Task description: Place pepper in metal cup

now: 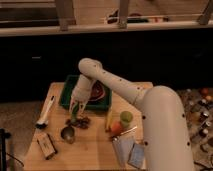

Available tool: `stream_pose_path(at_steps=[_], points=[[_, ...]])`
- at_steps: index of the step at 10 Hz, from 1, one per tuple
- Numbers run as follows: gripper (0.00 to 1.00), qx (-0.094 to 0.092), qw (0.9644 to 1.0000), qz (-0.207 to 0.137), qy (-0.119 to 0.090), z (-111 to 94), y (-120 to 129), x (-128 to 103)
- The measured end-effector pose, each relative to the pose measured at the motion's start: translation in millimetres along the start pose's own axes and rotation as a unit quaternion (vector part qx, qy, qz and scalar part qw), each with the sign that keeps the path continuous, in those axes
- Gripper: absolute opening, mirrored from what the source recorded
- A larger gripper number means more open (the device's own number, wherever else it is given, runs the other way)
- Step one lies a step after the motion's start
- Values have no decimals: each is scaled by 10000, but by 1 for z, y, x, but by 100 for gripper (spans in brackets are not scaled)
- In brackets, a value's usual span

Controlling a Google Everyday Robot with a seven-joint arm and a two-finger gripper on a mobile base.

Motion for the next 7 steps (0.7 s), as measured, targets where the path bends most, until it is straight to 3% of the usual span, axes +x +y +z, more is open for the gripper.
stream_pose_path(at_steps=[7], points=[[9,-233,9976,-351,-548,6,-32,-48]])
